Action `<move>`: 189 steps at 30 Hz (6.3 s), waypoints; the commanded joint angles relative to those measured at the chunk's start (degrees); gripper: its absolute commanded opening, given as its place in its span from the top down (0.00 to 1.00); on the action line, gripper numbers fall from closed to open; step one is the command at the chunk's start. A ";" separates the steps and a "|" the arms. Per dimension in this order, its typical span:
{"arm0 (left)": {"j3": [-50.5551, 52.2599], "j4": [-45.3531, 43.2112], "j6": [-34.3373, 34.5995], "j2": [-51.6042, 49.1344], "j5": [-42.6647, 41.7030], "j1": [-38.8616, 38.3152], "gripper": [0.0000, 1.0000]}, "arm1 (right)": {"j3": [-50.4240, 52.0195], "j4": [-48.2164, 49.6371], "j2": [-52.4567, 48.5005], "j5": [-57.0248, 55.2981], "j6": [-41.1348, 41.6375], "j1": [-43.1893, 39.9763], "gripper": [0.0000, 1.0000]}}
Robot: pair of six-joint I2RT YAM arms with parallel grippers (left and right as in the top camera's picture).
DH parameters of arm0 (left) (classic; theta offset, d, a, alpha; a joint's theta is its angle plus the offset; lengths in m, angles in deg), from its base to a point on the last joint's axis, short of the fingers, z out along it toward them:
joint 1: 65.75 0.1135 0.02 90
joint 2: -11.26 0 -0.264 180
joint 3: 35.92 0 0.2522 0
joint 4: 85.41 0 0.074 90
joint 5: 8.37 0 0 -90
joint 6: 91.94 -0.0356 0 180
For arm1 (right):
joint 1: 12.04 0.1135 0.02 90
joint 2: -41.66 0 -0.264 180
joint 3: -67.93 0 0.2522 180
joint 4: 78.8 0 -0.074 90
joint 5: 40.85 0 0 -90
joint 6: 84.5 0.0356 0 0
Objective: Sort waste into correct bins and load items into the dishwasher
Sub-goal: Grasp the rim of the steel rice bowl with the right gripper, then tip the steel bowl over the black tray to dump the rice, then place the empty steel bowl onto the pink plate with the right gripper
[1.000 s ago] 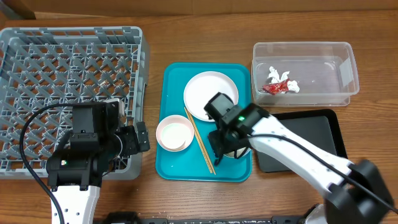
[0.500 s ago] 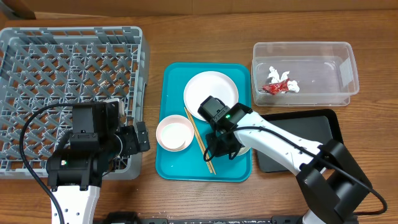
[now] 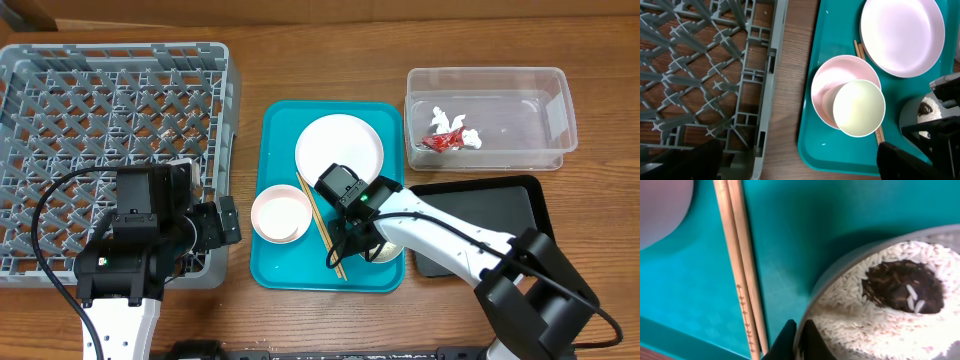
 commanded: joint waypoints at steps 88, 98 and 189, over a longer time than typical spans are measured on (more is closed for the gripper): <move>-1.29 0.13 0.52 -0.13 0.76 0.31 0.00 | 25.03 22.93 22.47 86.01 1.70 -80.30 0.96; -1.29 0.13 0.52 -0.13 0.76 0.31 0.00 | 24.87 21.97 22.75 85.42 -8.02 -79.03 0.96; -1.27 0.15 0.55 -0.13 0.76 0.31 0.00 | -11.34 7.82 -3.04 8.09 2.67 1.77 0.78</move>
